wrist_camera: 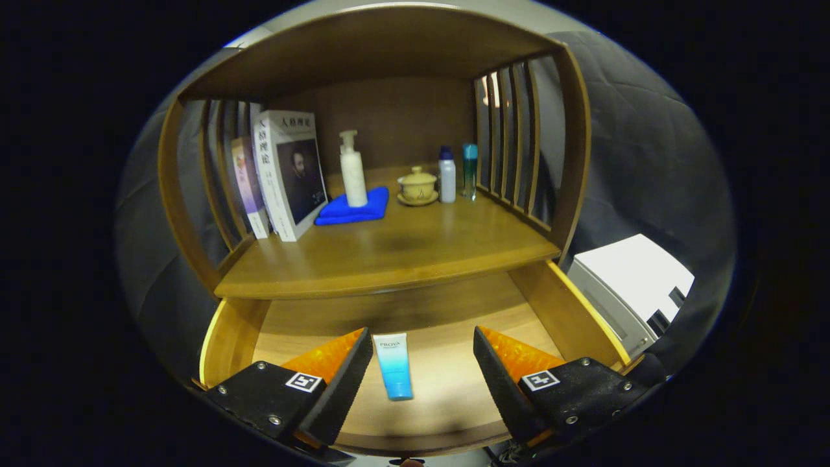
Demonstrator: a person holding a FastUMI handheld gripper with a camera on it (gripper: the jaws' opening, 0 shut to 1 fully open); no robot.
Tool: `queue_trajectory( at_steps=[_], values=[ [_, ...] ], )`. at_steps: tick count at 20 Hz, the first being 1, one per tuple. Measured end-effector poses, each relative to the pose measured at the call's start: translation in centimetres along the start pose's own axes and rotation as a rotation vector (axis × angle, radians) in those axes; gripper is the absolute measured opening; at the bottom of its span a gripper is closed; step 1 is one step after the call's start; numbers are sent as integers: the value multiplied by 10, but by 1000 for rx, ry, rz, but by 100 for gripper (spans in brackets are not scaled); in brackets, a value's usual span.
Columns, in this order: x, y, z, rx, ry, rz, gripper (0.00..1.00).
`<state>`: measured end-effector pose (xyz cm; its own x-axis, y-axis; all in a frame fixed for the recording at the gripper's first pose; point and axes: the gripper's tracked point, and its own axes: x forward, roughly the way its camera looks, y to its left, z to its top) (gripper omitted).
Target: Pull open the drawer, take out the items inside it, and place them on the countertop above the cabinet.
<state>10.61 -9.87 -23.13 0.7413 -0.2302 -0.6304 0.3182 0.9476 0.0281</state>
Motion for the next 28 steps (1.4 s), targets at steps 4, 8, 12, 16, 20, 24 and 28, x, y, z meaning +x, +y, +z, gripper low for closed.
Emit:
queue_trajectory(
  at_steps=[4, 8, 12, 16, 20, 24, 28],
  values=[
    [25, 4, -27, 25, 134, -4, 96],
    [45, 6, -49, -44, 245, -33, 96],
    [60, 9, -70, -51, 335, -51, 96],
    [61, 9, -87, -63, 408, -68, 96],
    [63, 17, -99, -92, 465, -49, 96],
    [65, 28, -113, -135, 544, -24, 94],
    [67, 30, -119, -133, 571, -15, 90]
  ],
)
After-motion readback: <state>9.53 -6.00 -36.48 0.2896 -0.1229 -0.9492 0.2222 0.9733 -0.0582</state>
